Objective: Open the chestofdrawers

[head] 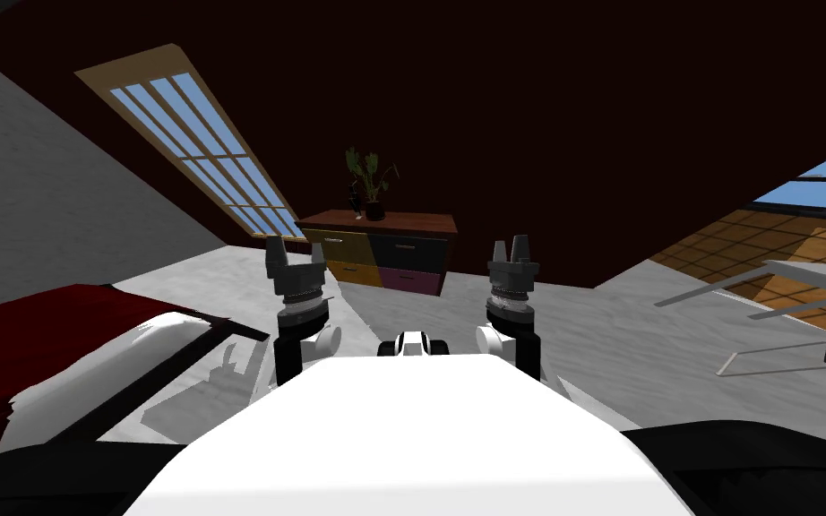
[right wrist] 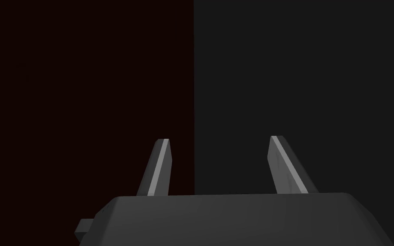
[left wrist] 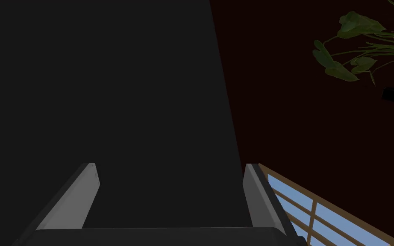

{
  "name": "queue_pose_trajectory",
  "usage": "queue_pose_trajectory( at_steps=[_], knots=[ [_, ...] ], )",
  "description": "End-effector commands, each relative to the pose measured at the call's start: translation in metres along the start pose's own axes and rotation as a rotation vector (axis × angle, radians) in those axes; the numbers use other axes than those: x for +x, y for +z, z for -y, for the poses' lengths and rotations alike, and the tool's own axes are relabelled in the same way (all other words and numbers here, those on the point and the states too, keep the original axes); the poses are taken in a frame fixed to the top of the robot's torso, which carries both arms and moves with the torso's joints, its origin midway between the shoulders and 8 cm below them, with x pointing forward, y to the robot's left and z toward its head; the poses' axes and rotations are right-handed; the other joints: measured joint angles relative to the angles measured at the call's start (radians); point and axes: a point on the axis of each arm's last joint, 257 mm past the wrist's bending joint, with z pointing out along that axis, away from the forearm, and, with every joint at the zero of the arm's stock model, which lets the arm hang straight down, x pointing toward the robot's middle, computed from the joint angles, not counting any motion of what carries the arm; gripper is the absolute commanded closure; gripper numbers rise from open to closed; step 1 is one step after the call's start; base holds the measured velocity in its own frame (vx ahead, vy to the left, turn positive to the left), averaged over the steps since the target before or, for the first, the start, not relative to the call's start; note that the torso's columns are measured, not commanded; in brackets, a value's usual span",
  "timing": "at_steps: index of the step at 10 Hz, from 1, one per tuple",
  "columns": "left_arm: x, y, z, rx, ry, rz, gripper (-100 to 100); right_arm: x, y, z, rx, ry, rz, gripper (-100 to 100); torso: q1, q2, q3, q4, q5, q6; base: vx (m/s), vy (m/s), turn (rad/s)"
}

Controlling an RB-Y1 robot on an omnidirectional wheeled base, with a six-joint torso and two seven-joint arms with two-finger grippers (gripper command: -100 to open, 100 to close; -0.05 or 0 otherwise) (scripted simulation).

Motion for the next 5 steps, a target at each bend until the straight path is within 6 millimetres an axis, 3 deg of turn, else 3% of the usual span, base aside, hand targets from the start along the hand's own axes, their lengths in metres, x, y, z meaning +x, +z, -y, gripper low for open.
queue_pose_trajectory(
  at_steps=[1, 5],
  knots=[
    [0.006, -0.004, -0.013, -0.025, 0.019, -0.054, -100, 0.000, 0.000, 0.000, 0.000, 0.000, 0.000, 0, 0.000, 0.002, -0.005, 0.003, 0.000, 0.000, 0.053, -0.010, -0.043],
    [0.009, -0.015, -0.043, -0.083, 0.049, -0.110, -100, 0.000, 0.000, 0.000, 0.000, 0.000, 0.000, 0, 0.000, 0.005, -0.005, 0.004, 0.000, 0.000, 0.074, -0.007, -0.062]
  ],
)
